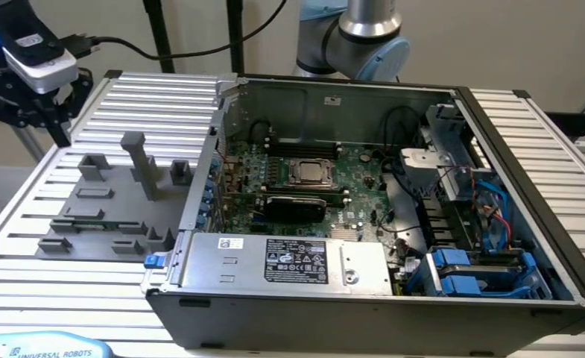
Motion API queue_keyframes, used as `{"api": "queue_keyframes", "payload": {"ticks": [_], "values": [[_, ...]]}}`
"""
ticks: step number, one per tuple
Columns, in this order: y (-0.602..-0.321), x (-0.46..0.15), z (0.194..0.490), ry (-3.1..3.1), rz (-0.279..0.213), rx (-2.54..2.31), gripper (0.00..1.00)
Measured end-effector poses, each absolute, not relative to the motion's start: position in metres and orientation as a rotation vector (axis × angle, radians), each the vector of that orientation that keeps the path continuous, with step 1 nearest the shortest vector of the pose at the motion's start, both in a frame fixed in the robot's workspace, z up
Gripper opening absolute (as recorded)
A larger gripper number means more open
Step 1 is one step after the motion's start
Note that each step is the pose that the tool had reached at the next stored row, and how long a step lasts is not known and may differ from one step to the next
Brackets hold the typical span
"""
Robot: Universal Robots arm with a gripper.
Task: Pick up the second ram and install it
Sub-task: 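Pick up the second ram and move it above second insertion slot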
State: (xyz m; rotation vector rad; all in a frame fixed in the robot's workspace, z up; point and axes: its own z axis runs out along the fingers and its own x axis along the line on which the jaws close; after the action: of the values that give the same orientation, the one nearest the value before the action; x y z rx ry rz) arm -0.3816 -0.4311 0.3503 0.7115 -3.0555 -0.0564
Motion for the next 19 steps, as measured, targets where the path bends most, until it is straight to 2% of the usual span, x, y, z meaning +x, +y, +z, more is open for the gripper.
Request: {"api": "queue_keyframes", "payload": {"ticks": [19], "values": [[-0.431, -0.382, 0.336, -2.882, -0.055, 1.224, 0.11]]}}
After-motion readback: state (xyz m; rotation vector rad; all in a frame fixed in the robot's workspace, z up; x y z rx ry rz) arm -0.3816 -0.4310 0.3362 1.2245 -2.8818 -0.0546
